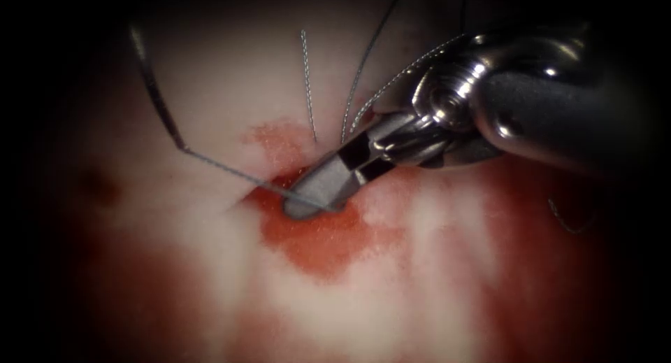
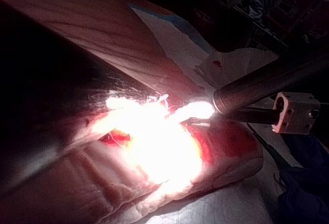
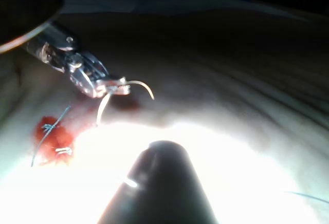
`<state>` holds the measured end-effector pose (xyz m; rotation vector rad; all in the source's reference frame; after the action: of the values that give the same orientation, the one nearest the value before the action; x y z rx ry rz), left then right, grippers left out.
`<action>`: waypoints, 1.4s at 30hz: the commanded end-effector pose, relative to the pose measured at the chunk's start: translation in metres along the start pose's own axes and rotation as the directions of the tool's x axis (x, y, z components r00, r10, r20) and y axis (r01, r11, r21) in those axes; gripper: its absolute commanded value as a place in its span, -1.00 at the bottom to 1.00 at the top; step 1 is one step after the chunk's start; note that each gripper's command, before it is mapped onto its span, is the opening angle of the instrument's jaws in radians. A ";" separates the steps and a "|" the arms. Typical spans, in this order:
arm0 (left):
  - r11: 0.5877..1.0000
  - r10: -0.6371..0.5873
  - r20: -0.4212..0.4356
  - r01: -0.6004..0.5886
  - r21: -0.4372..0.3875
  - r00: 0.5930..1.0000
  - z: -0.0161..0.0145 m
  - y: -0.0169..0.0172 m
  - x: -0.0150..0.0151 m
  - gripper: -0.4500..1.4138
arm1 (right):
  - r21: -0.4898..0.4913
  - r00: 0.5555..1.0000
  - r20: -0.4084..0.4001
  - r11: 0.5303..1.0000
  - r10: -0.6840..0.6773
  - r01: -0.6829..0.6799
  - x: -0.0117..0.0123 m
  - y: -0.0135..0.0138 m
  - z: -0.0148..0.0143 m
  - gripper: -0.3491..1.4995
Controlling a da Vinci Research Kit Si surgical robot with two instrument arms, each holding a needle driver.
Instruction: Wound Closure
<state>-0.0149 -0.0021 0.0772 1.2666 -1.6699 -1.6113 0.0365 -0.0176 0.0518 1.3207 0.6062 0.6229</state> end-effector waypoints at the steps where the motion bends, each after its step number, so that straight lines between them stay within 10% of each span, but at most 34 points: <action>1: 1.000 0.019 0.003 -0.019 0.004 1.000 0.0009 -0.0003 -0.0008 -1.00 | 0.004 1.000 0.013 1.000 0.023 -0.023 0.0011 -0.0006 -0.0002 -1.00; 19: 0.992 0.113 0.031 -0.111 -0.060 0.993 -0.0014 0.0002 -0.0031 -1.00 | -0.002 0.929 0.294 0.972 0.223 -0.233 -0.0043 -0.0012 0.0036 -1.00; 26: 0.991 0.119 0.029 -0.117 -0.059 0.993 -0.0013 0.0001 -0.0028 -1.00 | 0.008 0.946 0.215 0.968 0.244 -0.252 -0.0034 -0.0027 -0.0019 -1.00; 32: 0.991 0.122 0.008 -0.121 -0.054 0.993 -0.0007 0.0002 -0.0021 -1.00 | -0.209 0.996 -0.084 0.978 -0.022 0.004 0.0011 -0.0042 -0.0062 -1.00; 42: 0.992 0.114 -0.003 -0.114 -0.053 0.993 -0.0004 0.0001 -0.0018 -1.00 | -0.317 0.999 -0.044 0.948 -0.026 0.011 0.0047 -0.0024 -0.0022 -1.00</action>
<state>-0.0134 -0.0018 0.0782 1.1270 -1.6482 -1.5824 0.0375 -0.0145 0.0500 1.0210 0.4902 0.6748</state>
